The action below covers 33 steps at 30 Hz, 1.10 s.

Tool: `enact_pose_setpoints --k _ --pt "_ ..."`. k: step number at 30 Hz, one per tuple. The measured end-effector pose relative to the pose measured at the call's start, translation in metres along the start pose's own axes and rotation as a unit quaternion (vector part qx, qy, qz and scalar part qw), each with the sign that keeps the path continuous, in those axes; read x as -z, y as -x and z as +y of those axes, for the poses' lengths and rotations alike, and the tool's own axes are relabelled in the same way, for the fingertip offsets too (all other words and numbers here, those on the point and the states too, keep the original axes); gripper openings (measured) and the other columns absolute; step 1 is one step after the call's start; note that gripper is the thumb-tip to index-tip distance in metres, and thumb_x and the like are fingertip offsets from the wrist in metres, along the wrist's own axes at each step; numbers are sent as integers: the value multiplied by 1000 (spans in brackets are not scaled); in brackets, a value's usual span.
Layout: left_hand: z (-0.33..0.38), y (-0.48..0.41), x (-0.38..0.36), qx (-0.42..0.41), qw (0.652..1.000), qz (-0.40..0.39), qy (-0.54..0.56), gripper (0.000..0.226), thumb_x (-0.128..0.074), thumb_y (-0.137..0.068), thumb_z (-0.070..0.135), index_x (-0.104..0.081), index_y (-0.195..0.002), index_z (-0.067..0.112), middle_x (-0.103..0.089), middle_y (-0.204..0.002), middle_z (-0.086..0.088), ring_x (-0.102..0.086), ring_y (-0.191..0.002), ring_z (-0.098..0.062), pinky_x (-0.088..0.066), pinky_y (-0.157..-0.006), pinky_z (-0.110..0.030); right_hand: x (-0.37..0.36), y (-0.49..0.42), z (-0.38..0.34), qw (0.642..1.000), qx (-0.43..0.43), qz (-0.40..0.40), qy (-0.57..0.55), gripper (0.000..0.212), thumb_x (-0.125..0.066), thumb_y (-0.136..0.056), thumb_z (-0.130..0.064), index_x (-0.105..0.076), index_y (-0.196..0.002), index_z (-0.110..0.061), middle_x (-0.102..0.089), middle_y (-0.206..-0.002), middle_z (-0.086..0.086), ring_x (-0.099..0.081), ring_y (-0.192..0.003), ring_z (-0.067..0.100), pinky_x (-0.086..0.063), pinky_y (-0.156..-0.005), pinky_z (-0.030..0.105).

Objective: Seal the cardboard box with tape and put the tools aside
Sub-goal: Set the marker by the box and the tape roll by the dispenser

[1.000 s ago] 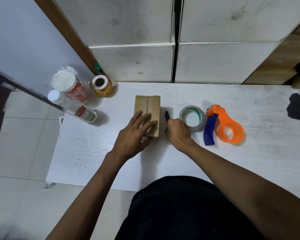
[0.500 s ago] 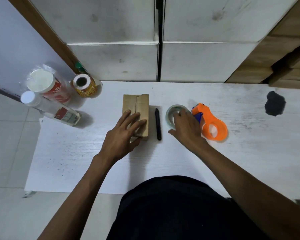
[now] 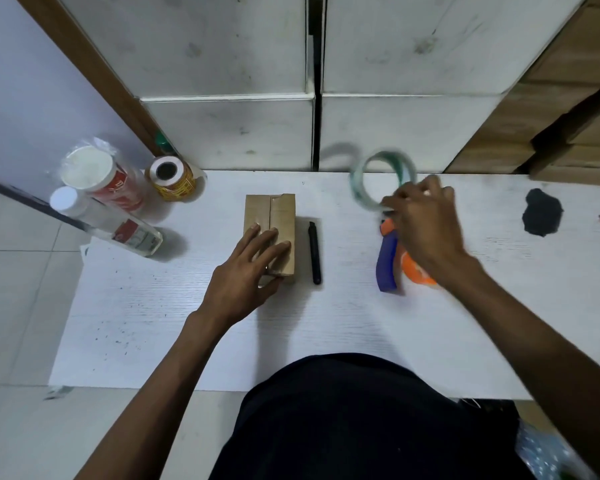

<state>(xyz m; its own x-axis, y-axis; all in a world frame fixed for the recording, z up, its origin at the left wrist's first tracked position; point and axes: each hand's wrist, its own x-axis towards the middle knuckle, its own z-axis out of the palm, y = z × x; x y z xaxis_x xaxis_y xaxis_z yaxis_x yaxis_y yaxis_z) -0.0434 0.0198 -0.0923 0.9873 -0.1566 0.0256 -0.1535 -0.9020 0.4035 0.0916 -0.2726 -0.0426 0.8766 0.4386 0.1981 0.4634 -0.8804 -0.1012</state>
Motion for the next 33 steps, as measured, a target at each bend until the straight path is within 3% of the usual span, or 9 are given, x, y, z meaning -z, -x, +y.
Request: enact_pose_setpoints --k 4,7,12,17,24,33 --pt "-1 0 -1 1 1000 -4 4 69 -80 -80 25 -49 -142 30 -41 -156 5 -26 -150 -22 -62 -61 -43 1 24 78 990 -130 -46 -15 21 -66 -86 -5 -73 -106 -6 -66 -105 15 -60 -91 42 -52 -70 42" --pt "-1 0 0 -1 1000 -1 6 69 -80 -80 24 -50 -142 30 -41 -155 4 -26 -150 -22 -62 -62 -43 -8 59 119 976 -203 -75 -18 22 -66 -86 -3 -71 -108 2 -64 -106 26 -62 -94 47 -54 -77 47" --pt "0 0 -3 3 1000 -2 5 69 -80 -81 24 -49 -142 29 -40 -156 4 -24 -151 -22 -62 -65 -45 -27 109 142 943 -300 -139 -20 22 -66 -87 -11 -70 -107 -4 -65 -111 25 -60 -98 48 -51 -80 44" --pt "1 1 -4 6 1000 4 9 70 -80 -81 24 -47 -142 30 -40 -155 2 -26 -150 -24 -62 -66 -47 -44 126 122 961 -224 -154 -42 10 -68 -84 -6 -72 -92 0 -66 -97 19 -64 -86 43 -52 -71 40" --pt "4 1 -3 6 1000 8 7 67 -79 -81 24 -50 -141 28 -42 -155 2 -26 -150 -24 -62 -65 -47 -53 125 100 973 -173 -126 -91 19 -71 -83 -3 -74 -102 -1 -69 -105 17 -66 -90 39 -50 -74 35" --pt "3 0 -3 3 1000 14 8 67 -80 -82 24 -49 -141 27 -41 -155 1 -26 -150 -24 -62 -68 -48 -64 122 74 983 -110 -99 -112 18 -77 -78 -1 -76 -95 -3 -71 -96 14 -69 -75 37 -58 -63 40"
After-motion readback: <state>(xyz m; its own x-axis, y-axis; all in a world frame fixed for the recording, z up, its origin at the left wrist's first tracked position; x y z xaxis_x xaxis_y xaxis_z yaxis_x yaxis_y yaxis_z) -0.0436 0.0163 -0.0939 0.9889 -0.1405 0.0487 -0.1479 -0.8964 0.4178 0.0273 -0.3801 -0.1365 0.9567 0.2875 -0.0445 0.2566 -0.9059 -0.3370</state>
